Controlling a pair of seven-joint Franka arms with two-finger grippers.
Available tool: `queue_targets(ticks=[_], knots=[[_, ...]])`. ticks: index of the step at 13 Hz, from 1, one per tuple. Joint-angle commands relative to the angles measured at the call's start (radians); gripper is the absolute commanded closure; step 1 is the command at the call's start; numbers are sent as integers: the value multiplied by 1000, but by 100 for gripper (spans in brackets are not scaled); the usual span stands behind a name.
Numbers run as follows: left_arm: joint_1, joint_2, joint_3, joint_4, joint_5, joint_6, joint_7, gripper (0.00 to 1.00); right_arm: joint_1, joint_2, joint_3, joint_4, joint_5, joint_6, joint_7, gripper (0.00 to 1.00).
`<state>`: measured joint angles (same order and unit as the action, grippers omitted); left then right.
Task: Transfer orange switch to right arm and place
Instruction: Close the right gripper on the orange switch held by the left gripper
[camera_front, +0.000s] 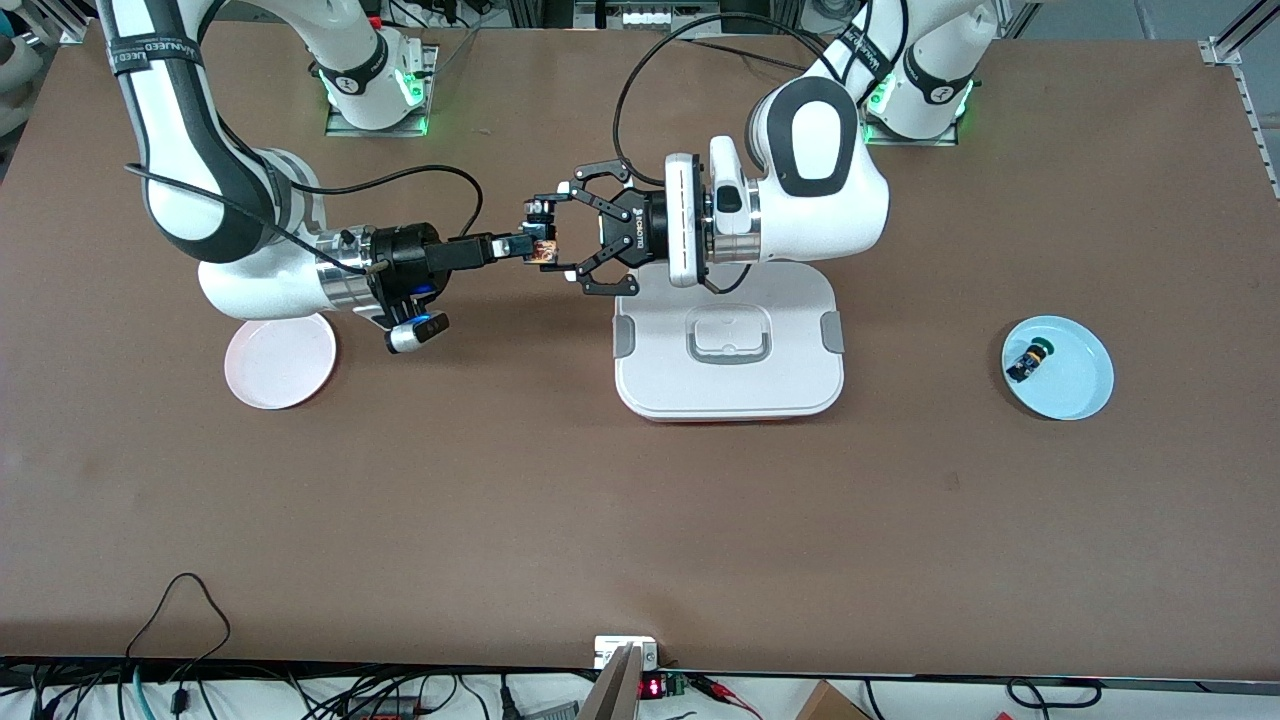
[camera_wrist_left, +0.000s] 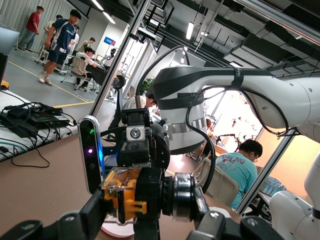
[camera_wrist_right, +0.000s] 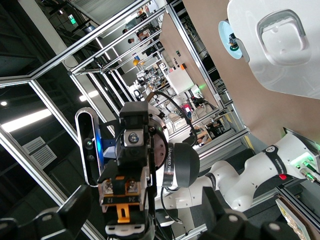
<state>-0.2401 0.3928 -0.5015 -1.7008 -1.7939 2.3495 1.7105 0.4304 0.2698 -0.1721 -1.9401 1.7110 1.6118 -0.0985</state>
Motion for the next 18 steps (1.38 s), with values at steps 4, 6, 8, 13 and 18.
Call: queue_targets(ticks=[4,6,8,13,18], knots=[[-12,17,1,29,-35,10,8,100,8,-14,0,-5,21,13,-18,17],[-12,17,1,29,-35,10,8,100,8,-14,0,-2,24,13,-18,40],[-12,17,1,29,-35,10,9,100,8,-14,0,-2,61,11,-17,58],[-12,17,1,29,-35,10,11,100,7,-14,0,3,65,13,-15,74],[-12,17,1,27,-74,10,18,32,7,-15,0,3,65,11,-20,76]])
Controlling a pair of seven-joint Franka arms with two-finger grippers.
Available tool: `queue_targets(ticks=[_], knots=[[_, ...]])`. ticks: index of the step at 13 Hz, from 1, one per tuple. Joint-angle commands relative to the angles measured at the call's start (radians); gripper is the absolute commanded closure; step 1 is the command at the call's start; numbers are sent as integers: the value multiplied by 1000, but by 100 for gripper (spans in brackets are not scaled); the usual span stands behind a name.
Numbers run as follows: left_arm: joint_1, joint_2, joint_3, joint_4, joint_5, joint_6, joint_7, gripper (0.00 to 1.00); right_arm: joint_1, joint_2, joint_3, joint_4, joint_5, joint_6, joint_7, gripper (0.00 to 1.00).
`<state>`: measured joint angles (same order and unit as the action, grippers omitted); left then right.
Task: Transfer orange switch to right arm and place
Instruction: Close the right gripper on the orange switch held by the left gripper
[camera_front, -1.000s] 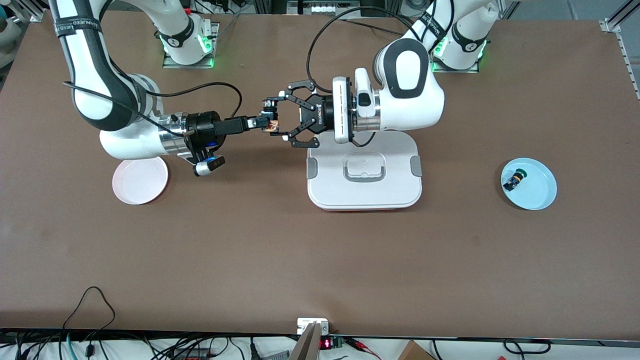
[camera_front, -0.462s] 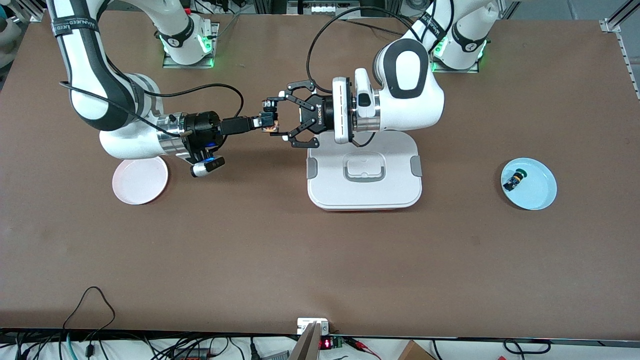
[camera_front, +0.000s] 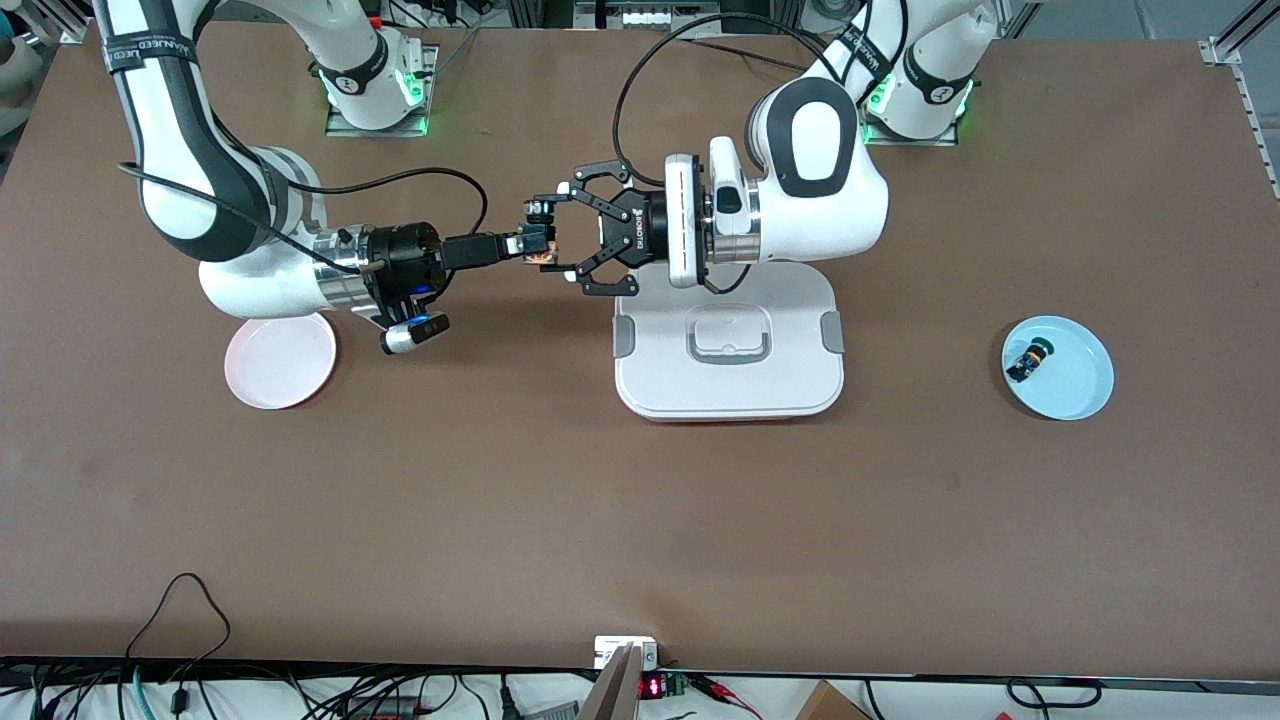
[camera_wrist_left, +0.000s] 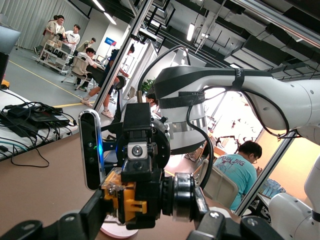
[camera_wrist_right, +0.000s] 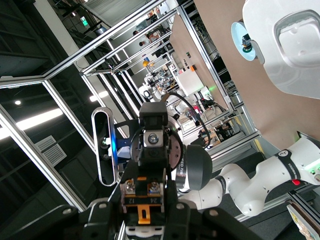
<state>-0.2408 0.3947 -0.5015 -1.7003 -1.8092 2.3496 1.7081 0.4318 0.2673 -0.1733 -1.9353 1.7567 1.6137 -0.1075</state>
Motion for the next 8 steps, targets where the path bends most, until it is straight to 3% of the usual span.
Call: queue_targets(ticks=[1,8], knots=[[-11,13,3,27,-76,8,31,0,5,-13,1,-2,20,8,-12,76],[38,3,3,13,-81,7,35,0,4,-13,0,-4,18,3,-12,77]])
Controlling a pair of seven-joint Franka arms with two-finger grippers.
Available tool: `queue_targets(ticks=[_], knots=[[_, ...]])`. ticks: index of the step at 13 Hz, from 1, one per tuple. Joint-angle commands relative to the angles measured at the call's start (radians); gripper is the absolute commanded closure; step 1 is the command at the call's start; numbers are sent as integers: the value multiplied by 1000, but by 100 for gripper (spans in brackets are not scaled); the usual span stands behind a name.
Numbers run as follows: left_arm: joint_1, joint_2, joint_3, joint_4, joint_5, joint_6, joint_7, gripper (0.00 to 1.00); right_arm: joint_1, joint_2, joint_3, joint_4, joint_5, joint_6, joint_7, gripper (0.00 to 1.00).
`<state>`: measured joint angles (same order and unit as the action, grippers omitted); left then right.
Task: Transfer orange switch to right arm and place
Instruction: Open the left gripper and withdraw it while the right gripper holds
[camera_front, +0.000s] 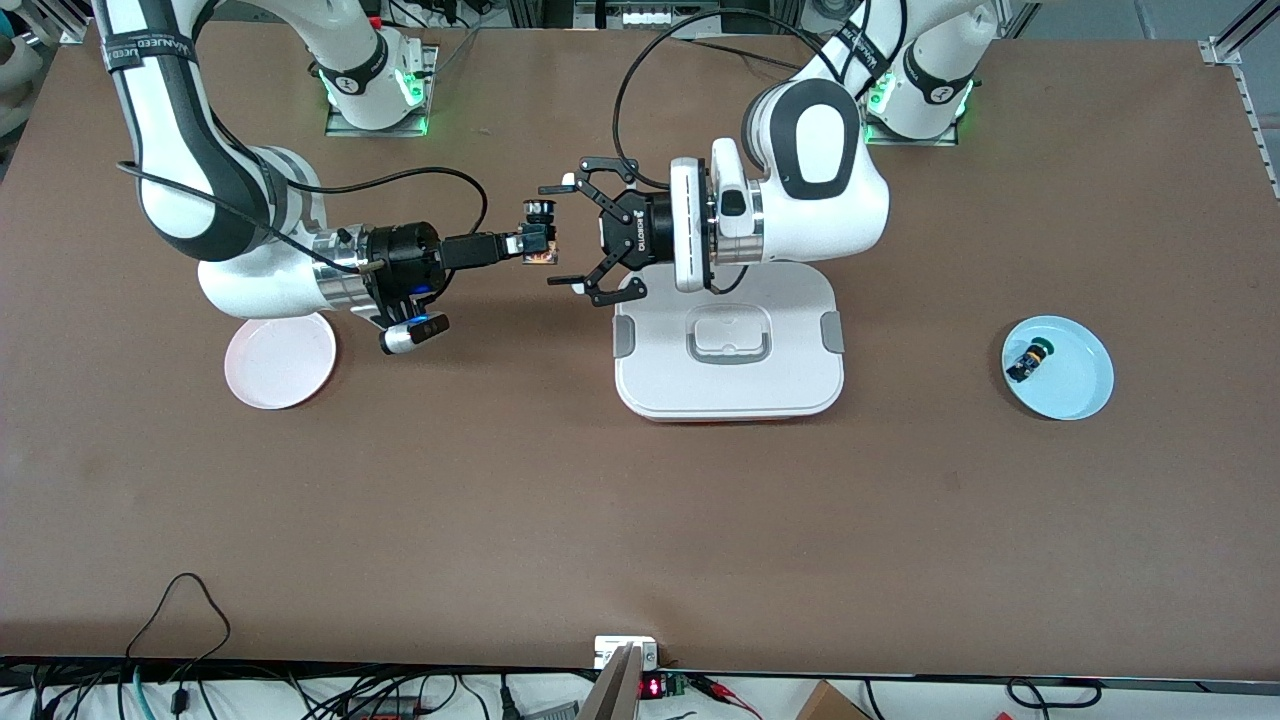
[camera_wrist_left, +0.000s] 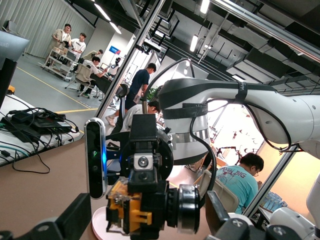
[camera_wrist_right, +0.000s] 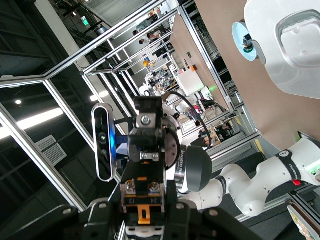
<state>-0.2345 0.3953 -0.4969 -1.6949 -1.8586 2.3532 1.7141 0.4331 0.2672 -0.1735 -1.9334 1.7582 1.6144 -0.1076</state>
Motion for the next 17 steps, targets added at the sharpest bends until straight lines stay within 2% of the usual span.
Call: queue_targets(ticks=[1,5,6,9,11,13,15,17], knots=[[68,2,-2,6,-28,-2,28,0,1,-14,0,-6,15,1,-12,77],[265,0,-2,-12,-17,-9,25,0,-26,-14,-4,-9,1,-4,-37,78],[312,-1,-2,-23,-17,-14,25,0,-30,-14,-6,-10,-18,-4,-41,78],[479,-1,0,-71,-17,-141,22,0,-43,-16,-7,-10,-77,-2,-49,78],[564,-3,0,-107,-11,-144,22,0,-60,-17,-7,-7,-162,-4,-73,79],[673,-6,1,-156,108,-146,22,0,-83,-23,-7,-4,-276,-5,-101,79],[772,-24,9,-157,324,-146,13,0,-117,-31,-9,-2,-426,-24,-160,79],[828,-45,29,-155,448,-146,12,0,-152,-31,-20,-2,-549,-47,-268,79]])
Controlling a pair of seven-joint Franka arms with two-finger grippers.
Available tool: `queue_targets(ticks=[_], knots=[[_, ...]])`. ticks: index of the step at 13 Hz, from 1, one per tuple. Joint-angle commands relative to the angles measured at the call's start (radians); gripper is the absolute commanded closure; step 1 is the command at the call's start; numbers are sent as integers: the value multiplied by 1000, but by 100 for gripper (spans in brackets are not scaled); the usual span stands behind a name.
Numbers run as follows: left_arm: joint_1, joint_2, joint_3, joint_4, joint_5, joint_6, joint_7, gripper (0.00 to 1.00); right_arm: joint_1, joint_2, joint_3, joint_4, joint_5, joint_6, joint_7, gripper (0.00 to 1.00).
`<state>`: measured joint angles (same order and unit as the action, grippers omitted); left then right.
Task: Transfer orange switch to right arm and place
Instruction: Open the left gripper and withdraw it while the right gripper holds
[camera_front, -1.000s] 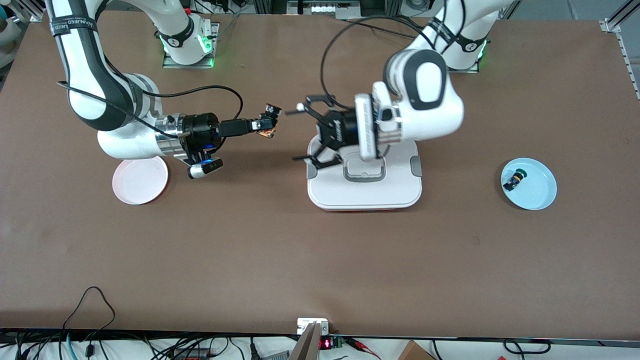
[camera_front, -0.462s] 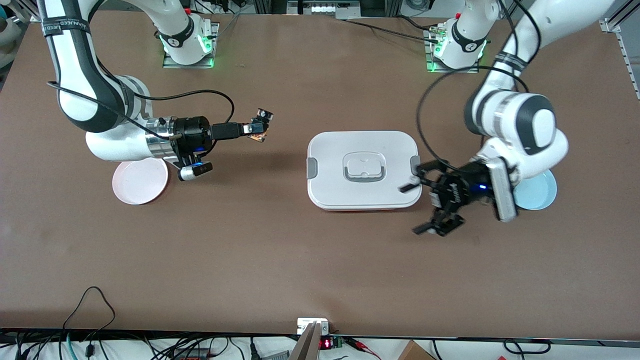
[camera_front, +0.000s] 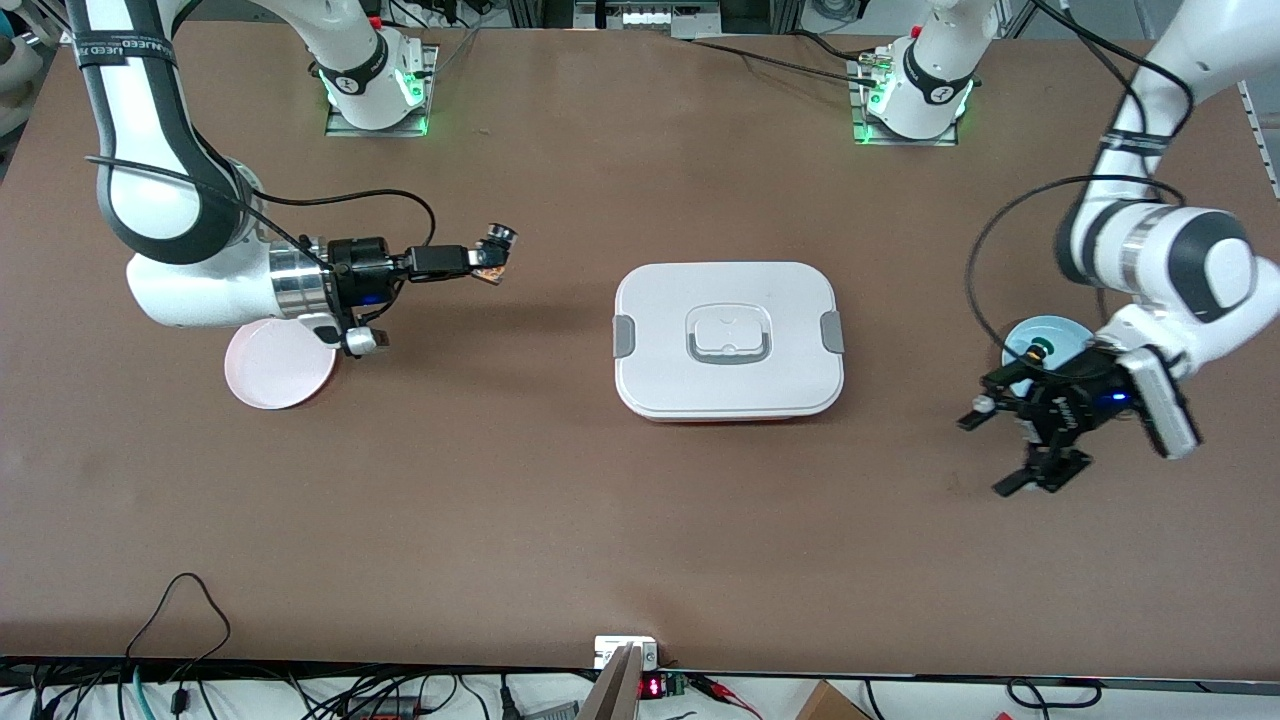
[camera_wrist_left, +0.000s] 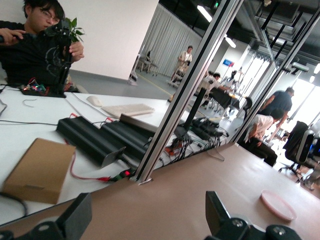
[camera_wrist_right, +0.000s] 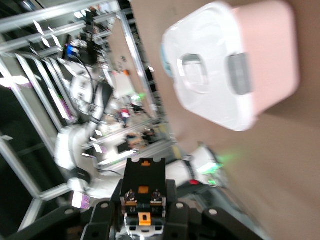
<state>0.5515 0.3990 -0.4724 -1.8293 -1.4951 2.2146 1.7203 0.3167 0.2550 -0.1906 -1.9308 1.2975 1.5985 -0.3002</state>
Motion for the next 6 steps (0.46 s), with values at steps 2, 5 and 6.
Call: queue_targets(ticks=[2,5,6], knots=[[48,-92,56,-16,243,-7,-7,0,-48,-20,-15,-1,-217,-31,-121,79],[47,-169,122,-19,489,-15,-79,0,-76,-23,-26,9,-464,-20,-225,79],[47,-190,138,-18,560,-42,-126,0,-82,-25,-41,9,-540,-22,-275,79]])
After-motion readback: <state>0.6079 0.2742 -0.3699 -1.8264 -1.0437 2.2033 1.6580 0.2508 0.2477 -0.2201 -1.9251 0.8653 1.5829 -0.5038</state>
